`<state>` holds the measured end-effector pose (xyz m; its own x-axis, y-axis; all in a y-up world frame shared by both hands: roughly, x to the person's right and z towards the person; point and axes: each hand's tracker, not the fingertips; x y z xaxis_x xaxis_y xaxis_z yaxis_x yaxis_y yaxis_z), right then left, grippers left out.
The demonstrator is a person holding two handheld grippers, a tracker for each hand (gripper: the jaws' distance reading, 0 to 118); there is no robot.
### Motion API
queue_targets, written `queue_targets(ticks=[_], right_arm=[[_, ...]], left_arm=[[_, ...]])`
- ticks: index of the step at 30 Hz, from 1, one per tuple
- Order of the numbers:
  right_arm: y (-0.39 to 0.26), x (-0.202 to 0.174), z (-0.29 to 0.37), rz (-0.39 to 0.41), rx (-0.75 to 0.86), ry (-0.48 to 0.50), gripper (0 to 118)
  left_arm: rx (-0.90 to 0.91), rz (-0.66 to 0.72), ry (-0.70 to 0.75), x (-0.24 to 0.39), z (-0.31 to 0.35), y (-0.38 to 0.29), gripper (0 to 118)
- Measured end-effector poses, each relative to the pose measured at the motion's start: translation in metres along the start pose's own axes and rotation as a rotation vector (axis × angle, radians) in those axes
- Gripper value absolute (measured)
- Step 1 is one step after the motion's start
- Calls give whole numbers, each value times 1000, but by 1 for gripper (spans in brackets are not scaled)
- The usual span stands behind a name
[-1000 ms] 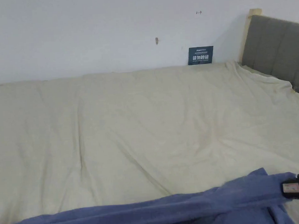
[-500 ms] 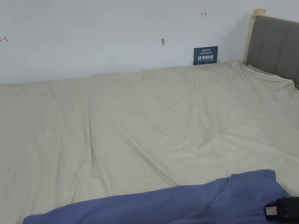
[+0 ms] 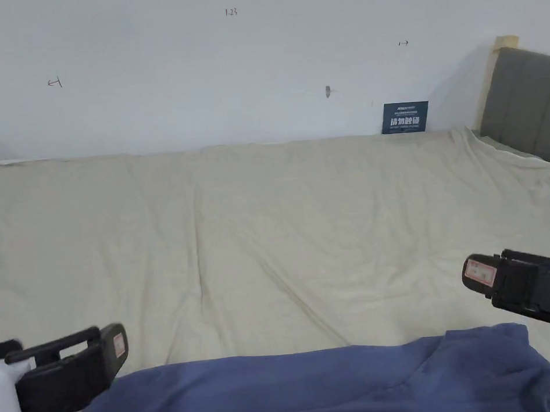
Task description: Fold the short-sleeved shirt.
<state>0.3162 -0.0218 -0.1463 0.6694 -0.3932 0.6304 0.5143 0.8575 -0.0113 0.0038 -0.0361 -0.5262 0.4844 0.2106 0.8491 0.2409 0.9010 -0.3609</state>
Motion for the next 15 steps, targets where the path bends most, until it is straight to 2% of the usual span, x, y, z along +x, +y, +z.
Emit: queue_targets(ticks=[1,2,3,4,5,6,7,10,15], right_arm=[[0,-10,5,24,38,5,78],[-2,-15,7,49,68,7,75],[-5,-22,11,73,115,7,63],[-8,-29,16,101,164,7,40],[-12,-34,19,121,211,-4,0],[-19,-39,25,127,270,-60,0],[-23,-42,29,156,293,-71,0],[-35,-41,29,180,342,-63,0],[-45,-38,28,177,383,-99,0]], left_arm=[[34,-10,-15,7,5,4,91],[61,-22,-21,13,10,6,66],[83,-32,-12,17,11,8,12],[82,-40,13,25,13,8,0],[139,-80,22,28,16,11,0],[180,-86,22,31,17,11,0],[191,-105,23,34,18,9,0],[252,-160,92,44,20,4,0],[249,-167,97,49,15,-17,0]])
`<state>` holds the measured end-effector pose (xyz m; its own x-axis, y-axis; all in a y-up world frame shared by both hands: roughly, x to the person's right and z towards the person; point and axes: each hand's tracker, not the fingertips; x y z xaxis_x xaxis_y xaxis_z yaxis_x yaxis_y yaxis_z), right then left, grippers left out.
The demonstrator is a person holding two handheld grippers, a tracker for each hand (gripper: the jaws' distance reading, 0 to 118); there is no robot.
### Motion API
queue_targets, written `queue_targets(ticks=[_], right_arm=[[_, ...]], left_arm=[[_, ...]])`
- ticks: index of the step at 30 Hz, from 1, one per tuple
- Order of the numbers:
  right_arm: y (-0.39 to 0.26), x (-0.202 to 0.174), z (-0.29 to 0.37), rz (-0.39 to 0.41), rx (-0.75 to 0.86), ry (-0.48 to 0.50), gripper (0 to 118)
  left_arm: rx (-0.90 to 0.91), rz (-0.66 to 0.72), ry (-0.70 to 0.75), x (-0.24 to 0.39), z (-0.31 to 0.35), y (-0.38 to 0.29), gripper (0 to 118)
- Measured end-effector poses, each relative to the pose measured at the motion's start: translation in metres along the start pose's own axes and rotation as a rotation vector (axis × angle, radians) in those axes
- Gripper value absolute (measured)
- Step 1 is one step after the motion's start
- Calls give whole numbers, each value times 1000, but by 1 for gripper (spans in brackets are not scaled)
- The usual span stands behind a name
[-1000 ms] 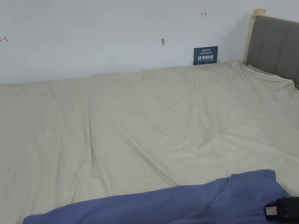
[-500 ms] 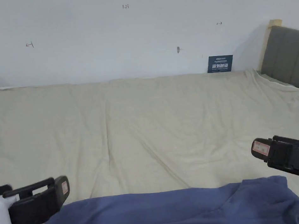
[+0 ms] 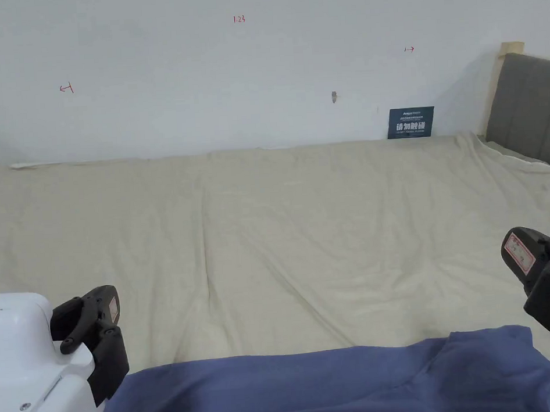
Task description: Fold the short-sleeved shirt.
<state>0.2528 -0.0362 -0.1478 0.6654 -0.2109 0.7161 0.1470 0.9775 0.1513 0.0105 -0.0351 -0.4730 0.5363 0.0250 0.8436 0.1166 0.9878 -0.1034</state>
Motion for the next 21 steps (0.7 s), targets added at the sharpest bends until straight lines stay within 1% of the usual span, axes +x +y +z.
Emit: queue_targets(ticks=[4,7,8,9,10,11,12,13,14,15,16,17,18,19,20,21], right_arm=[[0,3,-7,-8,-21,-6,0],[-1,4,-9,-30,-46,1,0],[0,5,-10,-39,-55,6,0],[0,5,-11,-50,-70,9,0],[1,4,-12,-68,-101,11,0],[2,3,-12,-94,-126,20,0],[2,4,-14,-120,-141,41,0],[2,4,-17,-138,-156,57,0],[1,4,-18,-134,-160,59,0],[0,3,-19,-124,-163,53,0],[-1,2,-22,-114,-170,50,0],[-2,1,-24,-108,-175,49,0],[-3,-1,-25,-108,-182,50,0],[-4,-3,-26,-113,-196,50,0],[-5,-4,-29,-125,-218,55,0],[-6,-4,-34,-135,-244,62,0]], left_arm=[[26,-31,42,3,4,-1,0],[28,-2,35,-13,1,12,0],[-11,76,2,-26,-6,13,0],[-101,161,-52,-45,-21,21,0],[-246,272,-114,-67,-39,23,0],[-336,358,-180,-86,-55,25,0],[-466,475,-303,-106,-74,16,0],[-541,577,-406,-127,-91,-1,0],[-585,649,-414,-141,-102,-18,0],[-628,694,-382,-155,-111,-36,0],[-666,736,-368,-167,-118,-50,3],[-660,738,-392,-175,-121,-62,23],[-669,696,-406,-181,-127,-71,75],[-697,685,-400,-185,-133,-81,113],[-745,675,-394,-185,-136,-90,117],[-701,688,-420,-197,-133,-93,117]])
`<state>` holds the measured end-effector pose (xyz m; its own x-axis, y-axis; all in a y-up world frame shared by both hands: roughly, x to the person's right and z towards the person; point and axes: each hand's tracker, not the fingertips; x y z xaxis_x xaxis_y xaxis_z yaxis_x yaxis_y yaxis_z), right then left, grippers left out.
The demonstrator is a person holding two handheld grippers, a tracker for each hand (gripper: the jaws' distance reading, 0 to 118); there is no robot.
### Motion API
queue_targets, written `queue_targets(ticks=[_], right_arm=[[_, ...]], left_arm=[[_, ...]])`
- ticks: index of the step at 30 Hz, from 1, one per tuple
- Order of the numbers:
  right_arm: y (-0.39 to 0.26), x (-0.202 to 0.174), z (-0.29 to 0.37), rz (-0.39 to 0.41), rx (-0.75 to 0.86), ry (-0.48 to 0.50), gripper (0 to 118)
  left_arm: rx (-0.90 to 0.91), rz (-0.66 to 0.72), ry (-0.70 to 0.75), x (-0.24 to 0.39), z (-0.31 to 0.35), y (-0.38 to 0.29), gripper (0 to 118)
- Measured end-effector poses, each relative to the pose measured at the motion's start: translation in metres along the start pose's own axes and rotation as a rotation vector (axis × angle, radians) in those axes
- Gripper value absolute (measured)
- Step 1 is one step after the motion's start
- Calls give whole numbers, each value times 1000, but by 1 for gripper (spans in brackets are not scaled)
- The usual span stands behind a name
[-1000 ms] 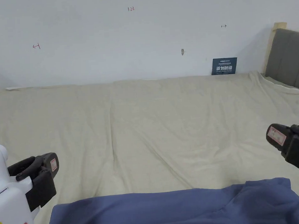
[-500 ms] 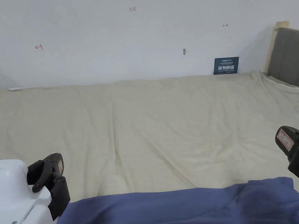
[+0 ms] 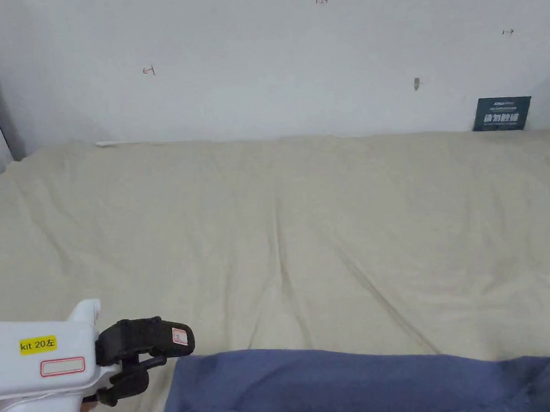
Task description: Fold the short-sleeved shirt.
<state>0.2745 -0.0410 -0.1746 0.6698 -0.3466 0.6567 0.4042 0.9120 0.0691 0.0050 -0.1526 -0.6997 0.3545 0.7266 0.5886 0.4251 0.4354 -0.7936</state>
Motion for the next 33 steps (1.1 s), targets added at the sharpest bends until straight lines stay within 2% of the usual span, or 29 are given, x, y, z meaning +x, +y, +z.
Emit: queue_targets(ticks=[4,8,10,14,17,19,21,22,23,24,25,26,27,30,33], right_arm=[[-2,-5,-7,11,-28,-5,0],[-4,-10,-11,44,-70,16,0],[-5,-14,-11,68,-86,18,0],[-6,-16,-15,58,-115,26,0],[-10,-15,-24,55,-140,25,0],[-13,-14,-28,60,-163,15,0],[-17,-12,-31,50,-182,15,0],[-19,-11,-32,42,-192,16,0],[-21,-10,-34,37,-202,15,0],[-23,-9,-36,34,-214,11,0],[-24,-9,-38,32,-223,7,0],[-26,-7,-38,31,-231,4,0],[-27,-5,-40,27,-241,3,0],[-30,0,-42,14,-258,-3,0],[-29,5,-45,-4,-260,0,0]], left_arm=[[-137,136,-145,-29,-25,2,117],[-234,58,-16,-52,-57,-5,118],[-214,47,-89,-57,-58,-5,118],[-236,101,-178,-46,-70,-8,118],[-230,113,-170,-36,-75,-13,118],[-222,142,-152,-63,-72,9,118],[-208,131,-107,-59,-69,15,116],[-214,85,-42,-51,-68,10,109],[-216,22,24,-46,-66,9,95],[-215,-39,112,-41,-64,12,59],[-201,-89,218,-37,-63,14,8],[-202,-71,267,-42,-67,14,6],[-218,40,150,-28,-72,1,6],[-229,-96,268,-5,-76,2,6],[-210,-173,378,22,-66,3,6]])
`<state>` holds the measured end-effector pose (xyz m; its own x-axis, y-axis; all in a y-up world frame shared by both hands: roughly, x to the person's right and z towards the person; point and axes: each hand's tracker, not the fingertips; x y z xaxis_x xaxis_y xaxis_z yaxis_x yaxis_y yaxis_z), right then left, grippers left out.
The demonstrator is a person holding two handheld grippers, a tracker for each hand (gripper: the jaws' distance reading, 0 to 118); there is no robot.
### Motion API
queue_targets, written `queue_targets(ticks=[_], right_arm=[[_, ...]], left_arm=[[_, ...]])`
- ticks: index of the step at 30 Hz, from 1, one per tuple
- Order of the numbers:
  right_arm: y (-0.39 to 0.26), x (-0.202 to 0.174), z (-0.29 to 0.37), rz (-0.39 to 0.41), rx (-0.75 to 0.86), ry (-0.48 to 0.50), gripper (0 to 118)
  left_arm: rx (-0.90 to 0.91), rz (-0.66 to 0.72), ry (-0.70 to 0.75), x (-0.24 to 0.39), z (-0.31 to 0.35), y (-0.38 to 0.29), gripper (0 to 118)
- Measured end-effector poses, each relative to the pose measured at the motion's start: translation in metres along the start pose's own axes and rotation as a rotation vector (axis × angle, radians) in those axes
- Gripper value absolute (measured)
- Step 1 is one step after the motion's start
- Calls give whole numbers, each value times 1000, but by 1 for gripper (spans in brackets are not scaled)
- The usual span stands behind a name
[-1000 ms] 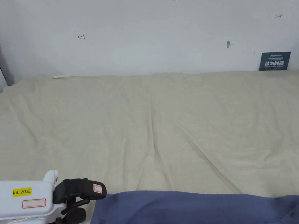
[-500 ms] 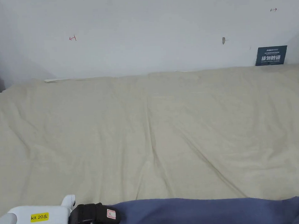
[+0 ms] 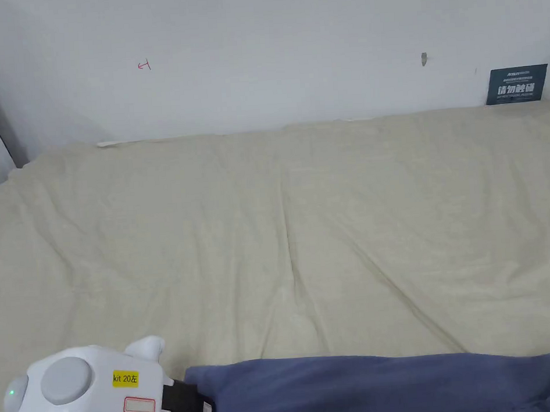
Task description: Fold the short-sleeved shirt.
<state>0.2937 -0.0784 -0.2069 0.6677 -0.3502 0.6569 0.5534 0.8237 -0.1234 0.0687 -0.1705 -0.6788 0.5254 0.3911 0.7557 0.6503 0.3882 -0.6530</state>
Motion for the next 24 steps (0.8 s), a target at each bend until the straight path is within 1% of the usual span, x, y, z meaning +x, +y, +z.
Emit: queue_targets(ticks=[2,4,5,7,9,10,12,15,18,20,21,22,23,24], right_arm=[[1,3,-1,-10,1,3,0],[3,6,-1,-15,2,13,0],[3,6,-1,-16,3,17,0],[3,8,-2,-15,5,22,0],[2,11,-3,-19,5,28,0],[2,13,-3,-25,5,32,0],[0,16,-4,-38,3,38,0],[-3,21,-5,-54,-5,42,0],[-7,27,-4,-73,-13,40,0],[-8,31,-1,-88,-14,40,0],[-9,33,0,-94,-13,37,0],[-9,35,2,-98,-13,32,0],[-8,37,3,-102,-14,28,0],[-8,39,4,-106,-13,24,0]], left_arm=[[36,-17,38,0,22,3,6],[66,-39,170,-1,40,6,6],[68,-47,211,-2,46,8,6],[56,-108,427,-4,57,11,6],[50,-133,502,-2,62,11,6],[46,-124,497,3,64,11,6],[53,-91,436,22,64,14,6],[47,-112,246,71,48,22,6],[-50,-161,85,134,7,28,6],[-98,-213,25,169,-27,30,6],[-133,-237,8,185,-45,31,8],[-183,-223,-50,199,-63,29,18],[-209,-218,-89,206,-73,29,43],[-233,-171,-150,211,-81,28,88]])
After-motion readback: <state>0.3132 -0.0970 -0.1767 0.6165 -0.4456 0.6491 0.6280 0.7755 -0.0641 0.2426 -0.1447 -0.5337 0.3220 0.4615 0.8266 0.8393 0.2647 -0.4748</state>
